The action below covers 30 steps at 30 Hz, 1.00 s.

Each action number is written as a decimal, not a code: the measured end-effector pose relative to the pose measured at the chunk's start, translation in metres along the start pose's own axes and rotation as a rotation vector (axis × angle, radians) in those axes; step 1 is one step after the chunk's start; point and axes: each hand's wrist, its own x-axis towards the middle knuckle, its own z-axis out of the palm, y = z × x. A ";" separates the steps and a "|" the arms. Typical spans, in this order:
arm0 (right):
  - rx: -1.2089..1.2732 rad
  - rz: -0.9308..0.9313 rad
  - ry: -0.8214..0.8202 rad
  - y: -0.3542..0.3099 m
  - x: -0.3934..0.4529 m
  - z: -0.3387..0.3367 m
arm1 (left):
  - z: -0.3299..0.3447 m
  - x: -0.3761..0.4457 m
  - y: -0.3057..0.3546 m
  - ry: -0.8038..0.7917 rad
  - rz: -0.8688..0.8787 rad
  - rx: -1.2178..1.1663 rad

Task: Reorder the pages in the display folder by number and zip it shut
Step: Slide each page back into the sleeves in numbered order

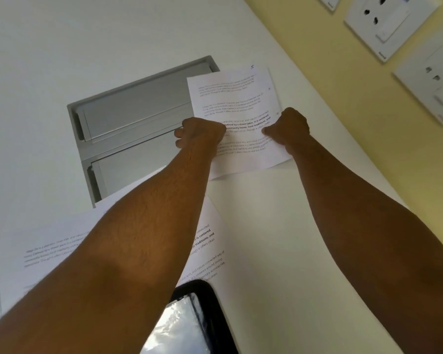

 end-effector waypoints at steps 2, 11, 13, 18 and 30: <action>0.073 -0.098 0.000 0.003 -0.007 -0.009 | -0.003 -0.002 -0.005 -0.035 0.016 -0.080; 0.413 -0.330 0.122 0.022 -0.106 -0.055 | -0.067 -0.071 -0.048 -0.164 0.205 -0.171; 0.540 -0.320 0.068 0.028 -0.142 -0.056 | -0.093 -0.095 -0.064 -0.154 0.215 -0.222; 0.741 -0.304 -0.097 0.043 -0.229 -0.038 | -0.160 -0.161 -0.115 -0.136 0.247 -0.354; 0.832 -0.087 -0.455 0.078 -0.373 0.027 | -0.228 -0.266 -0.305 -0.171 0.016 -0.458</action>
